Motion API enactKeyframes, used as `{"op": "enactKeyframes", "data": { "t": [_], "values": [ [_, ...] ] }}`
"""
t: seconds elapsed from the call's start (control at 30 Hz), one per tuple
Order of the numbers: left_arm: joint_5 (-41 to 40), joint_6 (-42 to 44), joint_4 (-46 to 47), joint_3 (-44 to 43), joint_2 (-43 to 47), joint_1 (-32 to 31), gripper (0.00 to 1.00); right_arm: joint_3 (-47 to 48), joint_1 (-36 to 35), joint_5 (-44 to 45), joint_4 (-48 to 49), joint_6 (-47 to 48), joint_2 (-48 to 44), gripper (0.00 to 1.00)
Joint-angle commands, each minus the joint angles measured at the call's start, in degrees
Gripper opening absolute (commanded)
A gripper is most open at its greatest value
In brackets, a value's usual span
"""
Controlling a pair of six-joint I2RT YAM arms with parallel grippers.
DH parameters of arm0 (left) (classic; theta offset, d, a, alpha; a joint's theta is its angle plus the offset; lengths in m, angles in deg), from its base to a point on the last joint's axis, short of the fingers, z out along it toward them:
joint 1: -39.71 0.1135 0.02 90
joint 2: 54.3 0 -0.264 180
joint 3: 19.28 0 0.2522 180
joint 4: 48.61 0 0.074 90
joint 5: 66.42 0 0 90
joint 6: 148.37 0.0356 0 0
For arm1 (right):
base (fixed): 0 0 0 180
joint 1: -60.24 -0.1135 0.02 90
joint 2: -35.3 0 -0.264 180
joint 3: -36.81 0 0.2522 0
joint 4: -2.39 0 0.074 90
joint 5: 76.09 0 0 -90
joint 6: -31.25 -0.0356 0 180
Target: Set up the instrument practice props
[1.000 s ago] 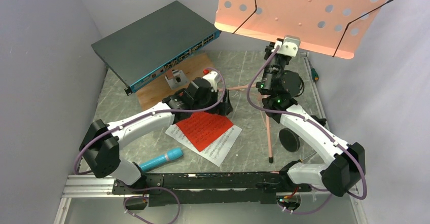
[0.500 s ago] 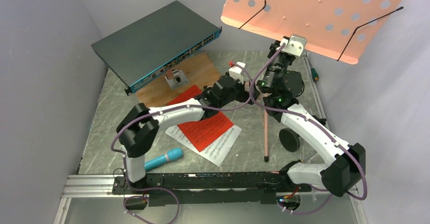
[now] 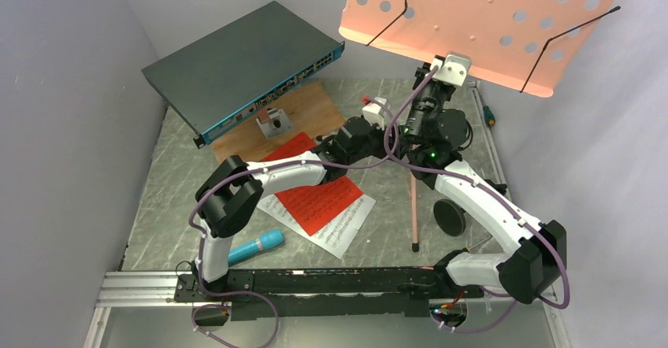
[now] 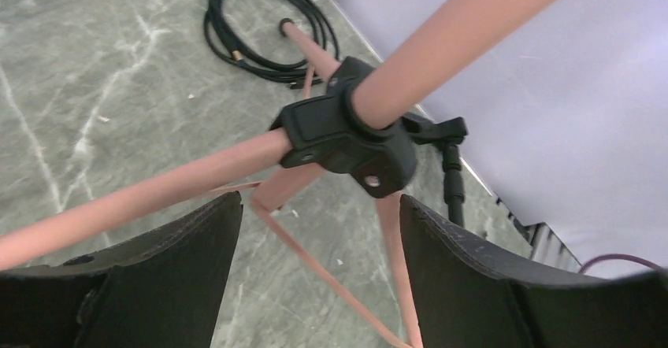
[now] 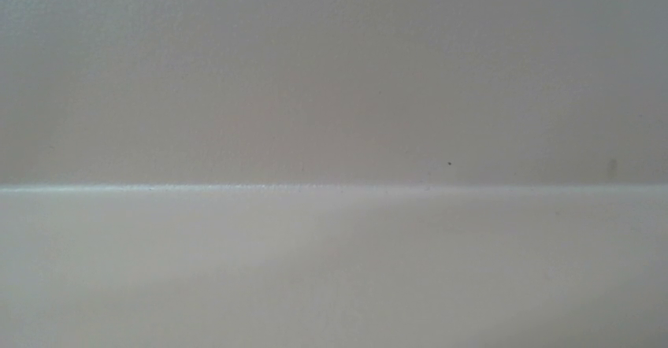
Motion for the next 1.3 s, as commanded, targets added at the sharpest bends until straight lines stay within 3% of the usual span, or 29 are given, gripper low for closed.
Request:
{"op": "enactKeyframes", "data": {
  "t": [0.0, 0.17, 0.33, 0.53, 0.67, 0.9, 1.03, 1.27],
  "values": [
    [8.12, -6.09, 8.66, -0.77, -0.76, 0.26, 0.76, 4.24, -0.27, 2.66, 5.85, -1.77, -1.18, 0.00],
    [14.54, -6.29, 10.80, -1.35, -2.90, 0.43, 0.64, 4.30, -0.35, 2.39, 4.81, -2.88, -1.24, 0.00],
    [14.49, -7.46, 9.81, -1.66, -5.00, 0.92, 0.48, 4.36, -0.45, 2.38, 4.39, -3.51, -1.31, 0.00],
    [14.49, -10.62, 5.69, -2.87, -7.78, 2.74, 0.38, 4.84, -0.78, 2.61, 4.25, -3.00, -0.80, 0.00],
    [15.99, -12.88, 2.31, -2.61, -9.67, 5.30, 0.21, 4.31, -0.98, 2.79, 3.83, -3.15, -1.27, 0.00],
    [17.36, -12.69, 2.15, 1.39, -9.05, 5.84, 0.09, 2.53, -0.98, 3.54, 3.61, -2.20, -1.61, 0.01],
    [14.75, -12.24, 0.82, 3.24, -8.51, 4.74, 0.00, 1.19, -0.98, 3.61, 1.26, -3.59, -2.34, 0.11],
    [11.39, -12.01, 1.27, 7.98, -7.50, 4.39, 0.00, -0.51, -0.98, 1.65, -14.77, -12.24, -8.61, 0.42]
  ]
}}
